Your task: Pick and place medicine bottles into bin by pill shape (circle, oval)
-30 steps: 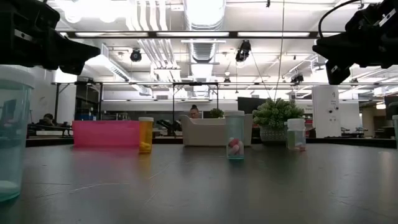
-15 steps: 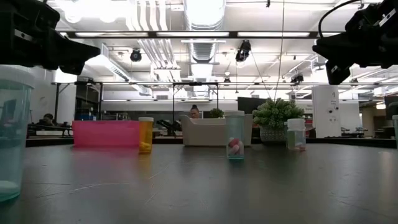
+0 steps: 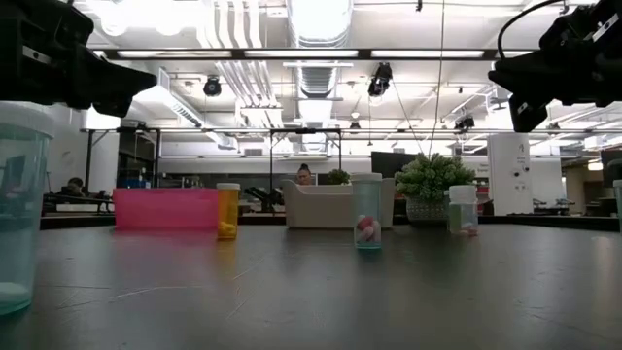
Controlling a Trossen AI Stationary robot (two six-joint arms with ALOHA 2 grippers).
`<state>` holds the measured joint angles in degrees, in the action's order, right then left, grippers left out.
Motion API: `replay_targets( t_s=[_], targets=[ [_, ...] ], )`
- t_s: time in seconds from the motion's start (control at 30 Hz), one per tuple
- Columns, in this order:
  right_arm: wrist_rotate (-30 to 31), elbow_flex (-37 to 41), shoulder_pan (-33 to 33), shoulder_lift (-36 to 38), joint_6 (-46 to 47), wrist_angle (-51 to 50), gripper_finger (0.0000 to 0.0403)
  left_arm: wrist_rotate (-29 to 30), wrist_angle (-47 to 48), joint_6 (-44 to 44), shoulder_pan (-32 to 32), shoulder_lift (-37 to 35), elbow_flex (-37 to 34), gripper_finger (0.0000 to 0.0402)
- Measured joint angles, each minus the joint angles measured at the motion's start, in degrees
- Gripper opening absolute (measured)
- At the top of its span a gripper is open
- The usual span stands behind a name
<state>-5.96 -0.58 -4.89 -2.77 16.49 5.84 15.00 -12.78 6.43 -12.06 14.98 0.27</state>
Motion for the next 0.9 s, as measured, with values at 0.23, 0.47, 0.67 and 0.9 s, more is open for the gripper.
replay_targets(
  t_s=[0.23,0.47,0.67,0.9],
  targets=[
    [0.0,0.0,0.0,0.0,0.0,0.0,0.0061,0.0,0.0,0.0,0.0,0.0,0.0,0.0000],
    [0.1,0.0,0.0,0.0,0.0,2.6,0.0061,0.0,0.0,0.0,0.0,0.0,0.0,0.0000],
    [0.1,0.0,0.0,0.0,0.0,1.7,0.0061,0.0,0.0,0.0,0.0,0.0,0.0,0.0000],
    [0.1,0.0,0.0,0.0,0.0,1.8,0.0061,0.5,-0.5,0.0,0.0,0.0,0.0,0.0000]
  ],
)
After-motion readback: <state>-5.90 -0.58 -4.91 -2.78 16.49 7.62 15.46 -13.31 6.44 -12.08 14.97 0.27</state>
